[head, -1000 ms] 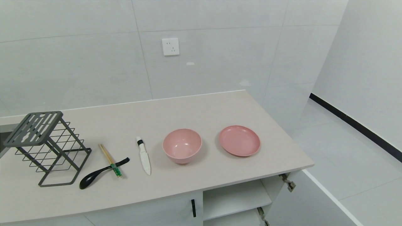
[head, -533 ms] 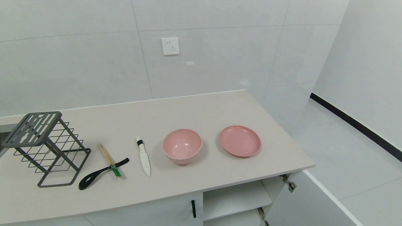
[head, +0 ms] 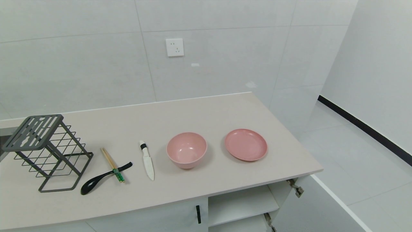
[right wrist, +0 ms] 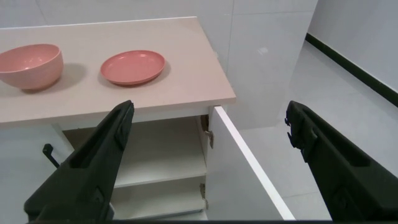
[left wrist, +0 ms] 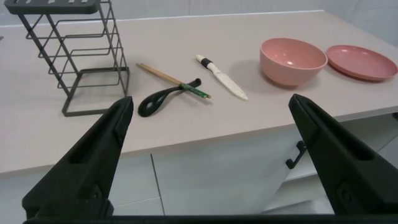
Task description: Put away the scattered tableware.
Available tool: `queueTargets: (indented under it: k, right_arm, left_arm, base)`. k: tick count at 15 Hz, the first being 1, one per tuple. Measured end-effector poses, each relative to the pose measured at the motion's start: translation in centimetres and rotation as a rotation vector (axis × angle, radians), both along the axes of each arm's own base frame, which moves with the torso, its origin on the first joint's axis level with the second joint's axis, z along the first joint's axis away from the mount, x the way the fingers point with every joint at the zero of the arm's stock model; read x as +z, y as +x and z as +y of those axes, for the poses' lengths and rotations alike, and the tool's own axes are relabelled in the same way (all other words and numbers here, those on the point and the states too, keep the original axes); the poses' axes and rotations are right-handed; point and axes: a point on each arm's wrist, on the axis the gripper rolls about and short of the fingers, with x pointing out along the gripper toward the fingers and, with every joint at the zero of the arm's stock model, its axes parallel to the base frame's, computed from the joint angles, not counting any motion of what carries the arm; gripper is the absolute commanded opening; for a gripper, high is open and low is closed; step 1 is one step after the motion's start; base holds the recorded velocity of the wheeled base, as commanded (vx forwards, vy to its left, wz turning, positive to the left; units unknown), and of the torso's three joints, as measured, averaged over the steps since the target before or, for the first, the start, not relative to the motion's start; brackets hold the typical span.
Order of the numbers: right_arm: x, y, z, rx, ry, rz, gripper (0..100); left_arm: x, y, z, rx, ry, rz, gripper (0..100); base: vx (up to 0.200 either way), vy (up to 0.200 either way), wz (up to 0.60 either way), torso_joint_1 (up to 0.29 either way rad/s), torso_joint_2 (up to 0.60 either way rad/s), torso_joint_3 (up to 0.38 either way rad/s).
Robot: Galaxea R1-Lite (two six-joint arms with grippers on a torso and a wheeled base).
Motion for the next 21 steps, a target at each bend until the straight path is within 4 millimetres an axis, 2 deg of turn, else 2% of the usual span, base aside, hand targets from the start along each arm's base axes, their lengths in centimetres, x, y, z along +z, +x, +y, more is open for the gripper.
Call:
queueTargets:
  k: [3,19,21]
  right_arm:
    - [0.0,0.0,0.0,0.0,0.0,0.0,100]
    - [0.03,0.0,0.01,0.006,-0.007,-0.004,100]
    - [0.46,-0.01,0.02,0.007,-0.008,-0.047,100]
  left_arm:
    - [0.0,0.0,0.0,0.0,0.0,0.0,100]
    - [-0.02,0.0,-0.01,-0.004,0.024,0.0,100]
    - [-0.02,0.0,-0.01,-0.003,0.024,0.001,100]
  base:
    - [0.2,0.0,0.0,-0.001,0.0,0.004]
    - [0.0,0.0,0.0,0.004,0.0,0.0]
    - [0.0,0.0,0.0,0.0,0.0,0.0]
